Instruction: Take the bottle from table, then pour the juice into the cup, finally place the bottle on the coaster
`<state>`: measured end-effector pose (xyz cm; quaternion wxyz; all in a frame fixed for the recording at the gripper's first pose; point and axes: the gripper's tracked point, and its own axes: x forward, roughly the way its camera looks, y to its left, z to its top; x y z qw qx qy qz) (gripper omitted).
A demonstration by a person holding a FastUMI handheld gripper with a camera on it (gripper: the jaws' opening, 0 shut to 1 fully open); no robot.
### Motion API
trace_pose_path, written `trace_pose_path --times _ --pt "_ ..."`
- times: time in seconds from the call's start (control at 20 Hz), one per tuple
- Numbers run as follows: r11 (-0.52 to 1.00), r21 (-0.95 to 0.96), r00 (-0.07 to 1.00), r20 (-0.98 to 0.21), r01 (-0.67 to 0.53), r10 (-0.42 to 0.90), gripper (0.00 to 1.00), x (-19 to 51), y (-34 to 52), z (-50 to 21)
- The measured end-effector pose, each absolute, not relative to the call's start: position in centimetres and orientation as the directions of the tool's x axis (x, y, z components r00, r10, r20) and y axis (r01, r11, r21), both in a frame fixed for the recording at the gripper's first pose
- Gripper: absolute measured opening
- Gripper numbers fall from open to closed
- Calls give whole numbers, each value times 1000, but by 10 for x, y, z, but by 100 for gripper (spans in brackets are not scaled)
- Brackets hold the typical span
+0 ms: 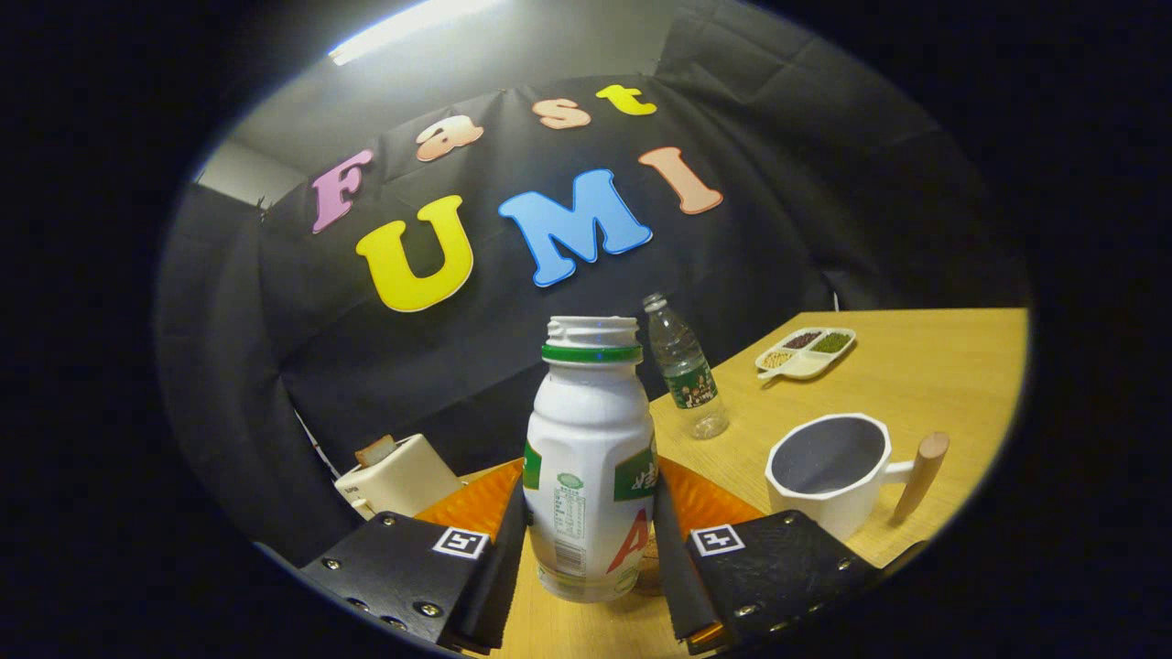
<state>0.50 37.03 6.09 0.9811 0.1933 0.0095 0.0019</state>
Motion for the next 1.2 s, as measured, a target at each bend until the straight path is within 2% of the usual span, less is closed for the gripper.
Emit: trace_pose_path --times 0.3,0.7,1.2 --pt "994 103 1000 19 18 -20 66 15 375 62" --pt "992 -124 994 -104 34 -47 66 48 374 16" --pt "1000 -11 995 -95 11 -12 66 57 371 5"
